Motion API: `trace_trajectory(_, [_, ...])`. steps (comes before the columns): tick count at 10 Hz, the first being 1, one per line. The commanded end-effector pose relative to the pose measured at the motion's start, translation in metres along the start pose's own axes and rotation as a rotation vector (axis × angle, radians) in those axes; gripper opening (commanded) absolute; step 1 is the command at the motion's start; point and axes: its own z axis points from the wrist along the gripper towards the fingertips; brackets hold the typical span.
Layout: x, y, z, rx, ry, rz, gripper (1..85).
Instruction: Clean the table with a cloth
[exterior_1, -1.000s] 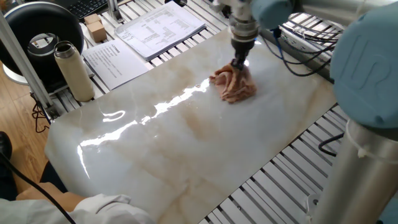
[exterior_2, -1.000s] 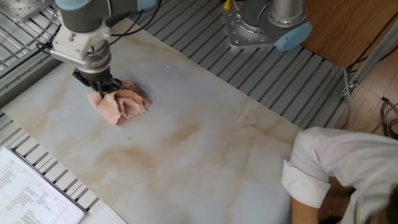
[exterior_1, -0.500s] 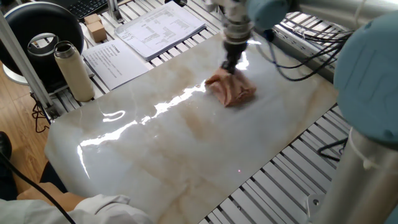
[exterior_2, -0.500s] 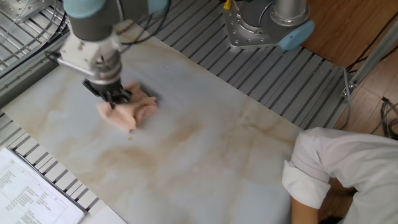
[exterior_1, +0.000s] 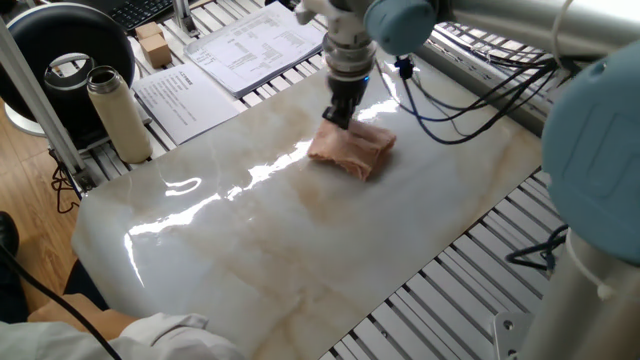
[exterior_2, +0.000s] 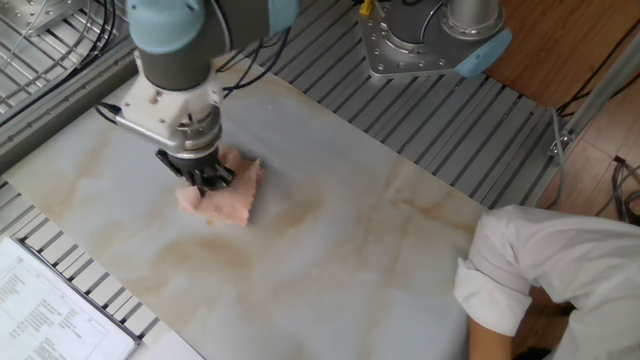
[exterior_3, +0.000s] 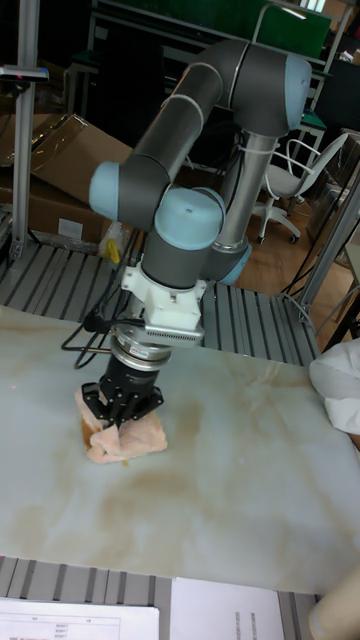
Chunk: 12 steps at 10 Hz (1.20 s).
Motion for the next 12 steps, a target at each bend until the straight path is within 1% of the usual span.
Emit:
trace_trajectory(1, [0.019,-0.03,-0.011,-0.017,0.019,-0.073,1.3])
trace_trajectory(2, [0.018,-0.024,-0.011,-0.041,0.013,-0.098,1.3])
trace_trajectory(3, [0.013,-0.018,-0.011,-0.065,-0.008,-0.118,1.3])
trace_trajectory(4, [0.011,-0.014,-0.012,-0.08,-0.017,-0.116,1.3])
trace_trajectory(5, [0.004,-0.01,-0.01,-0.059,-0.012,-0.092,1.3])
trace_trajectory(6, [-0.01,0.013,-0.014,-0.059,-0.005,-0.059,1.3])
trace_trajectory(7, [-0.019,0.032,-0.02,-0.057,0.004,-0.039,1.3])
trace_trajectory(8, [-0.025,0.045,-0.025,-0.057,0.009,-0.028,1.3])
trace_trajectory(9, [-0.026,0.049,-0.029,-0.044,0.014,-0.029,1.3])
trace_trajectory(10, [-0.025,0.05,-0.033,-0.041,0.018,-0.034,1.3])
trace_trajectory(11, [-0.016,0.047,-0.041,-0.027,0.032,-0.032,1.3])
trace_trajectory(12, [-0.01,0.046,-0.047,-0.028,0.031,-0.035,1.3])
